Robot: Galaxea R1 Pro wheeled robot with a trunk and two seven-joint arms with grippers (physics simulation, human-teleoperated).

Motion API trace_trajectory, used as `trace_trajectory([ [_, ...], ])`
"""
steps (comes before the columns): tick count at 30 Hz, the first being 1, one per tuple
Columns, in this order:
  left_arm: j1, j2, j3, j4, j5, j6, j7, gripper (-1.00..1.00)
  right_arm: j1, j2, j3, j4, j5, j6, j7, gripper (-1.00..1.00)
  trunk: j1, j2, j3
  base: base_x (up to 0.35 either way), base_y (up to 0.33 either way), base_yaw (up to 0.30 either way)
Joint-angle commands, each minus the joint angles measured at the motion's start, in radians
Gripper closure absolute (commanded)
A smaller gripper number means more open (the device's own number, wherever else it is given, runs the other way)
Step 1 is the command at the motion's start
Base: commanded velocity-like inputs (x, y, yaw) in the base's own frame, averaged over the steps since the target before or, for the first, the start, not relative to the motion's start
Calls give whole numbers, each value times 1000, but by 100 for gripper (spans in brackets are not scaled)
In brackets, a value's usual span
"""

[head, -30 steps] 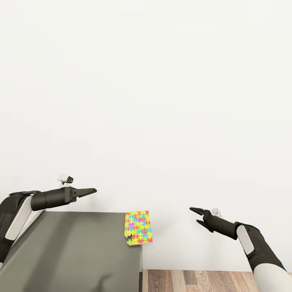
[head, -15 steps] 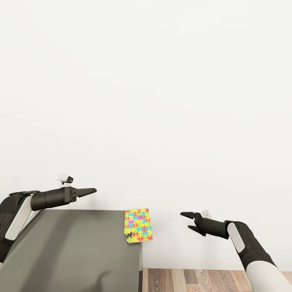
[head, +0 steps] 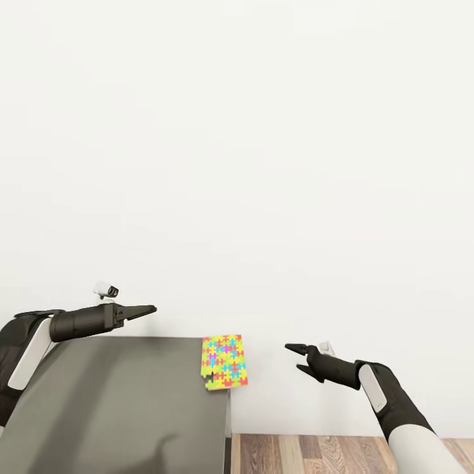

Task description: Put all the toys in the child's room - the three board games (two on the bed and one on the table), the two jigsaw puzzles on the table, and the tennis ball on the table - inside the toy box on the table in the child's room.

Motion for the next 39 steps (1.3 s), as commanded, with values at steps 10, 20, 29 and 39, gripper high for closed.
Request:
trace_trajectory([
  [10, -1, 0, 0, 0, 1, 6, -2, -100, -2, 14, -12, 7, 0, 2, 7, -100, 38, -71, -33, 0, 0, 0],
  [20, -1, 1, 1, 0, 1, 6, -2, -100, -1, 20, -8, 5, 2, 12, 13, -100, 77, -141, -64, 0, 0, 0],
  [29, -1, 1, 1, 0, 1, 6, -2, -100, -1, 66, -5, -1, 2, 17, 30, -100, 111, -204, -92, 0, 0, 0],
  [39, -1, 0, -4, 0, 6, 11, -4, -100, -1, 85, 40, -5, 3, 9, 83, -100, 150, -274, -123, 0, 0, 0],
])
